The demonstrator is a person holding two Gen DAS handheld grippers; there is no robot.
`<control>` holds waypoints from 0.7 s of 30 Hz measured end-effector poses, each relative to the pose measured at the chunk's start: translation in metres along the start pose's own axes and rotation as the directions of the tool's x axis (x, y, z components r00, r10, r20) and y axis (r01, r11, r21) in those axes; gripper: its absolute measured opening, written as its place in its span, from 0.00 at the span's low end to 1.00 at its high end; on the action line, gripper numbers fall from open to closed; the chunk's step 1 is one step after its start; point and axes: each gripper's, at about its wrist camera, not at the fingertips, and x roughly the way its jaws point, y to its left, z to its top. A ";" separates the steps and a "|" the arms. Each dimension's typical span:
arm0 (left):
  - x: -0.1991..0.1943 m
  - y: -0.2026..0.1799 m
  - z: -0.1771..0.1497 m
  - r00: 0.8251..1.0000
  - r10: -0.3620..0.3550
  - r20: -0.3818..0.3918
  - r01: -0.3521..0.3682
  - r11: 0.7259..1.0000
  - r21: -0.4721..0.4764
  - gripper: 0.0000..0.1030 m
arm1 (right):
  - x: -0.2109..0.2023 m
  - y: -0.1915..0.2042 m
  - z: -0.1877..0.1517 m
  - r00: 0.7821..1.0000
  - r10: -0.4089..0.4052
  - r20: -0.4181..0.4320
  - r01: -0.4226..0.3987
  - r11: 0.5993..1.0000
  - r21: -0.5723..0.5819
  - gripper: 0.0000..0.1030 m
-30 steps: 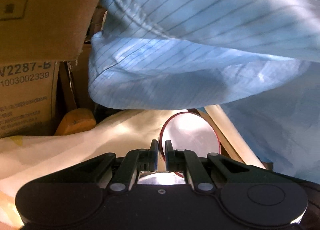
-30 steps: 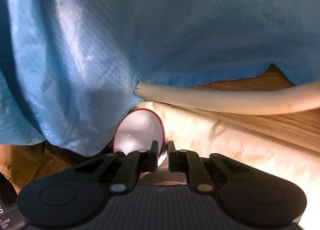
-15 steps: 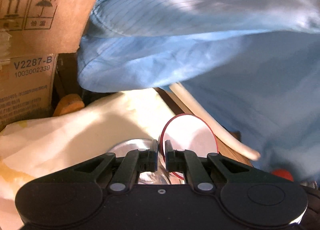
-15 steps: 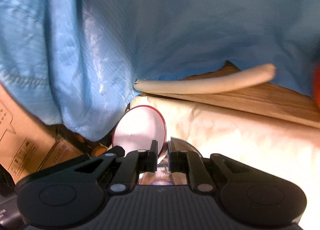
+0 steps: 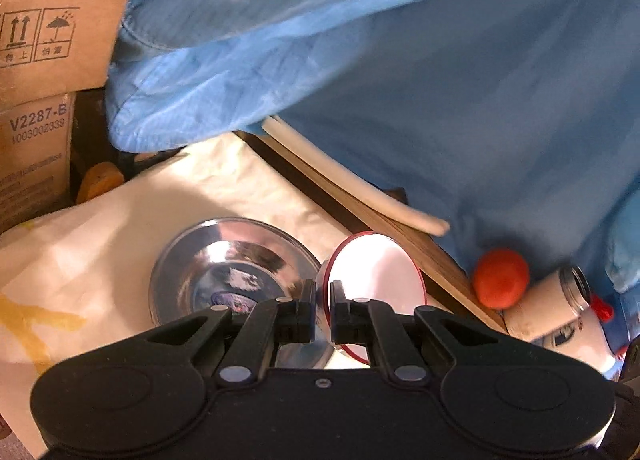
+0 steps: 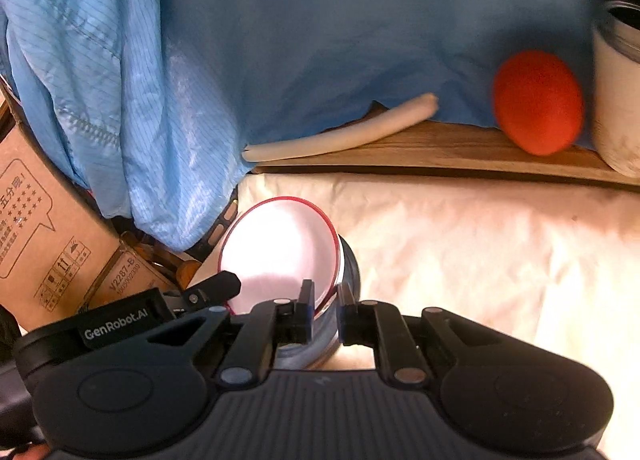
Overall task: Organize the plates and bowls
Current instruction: 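Lift the second white bowl and carry it to the steel bowl, then lower the second white bowl into the white bowl and open the right gripper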
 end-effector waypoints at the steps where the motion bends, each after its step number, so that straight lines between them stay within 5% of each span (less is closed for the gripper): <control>1: -0.001 -0.002 -0.001 1.000 -0.004 -0.005 0.005 1.000 0.008 0.05 | 0.001 -0.001 -0.001 1.000 -0.002 0.002 0.002 1.000 0.003 0.12; 21: -0.028 -0.009 -0.037 0.989 -0.063 -0.130 0.085 0.983 0.166 0.06 | -0.045 -0.013 -0.053 0.999 -0.015 -0.038 0.016 1.000 0.013 0.13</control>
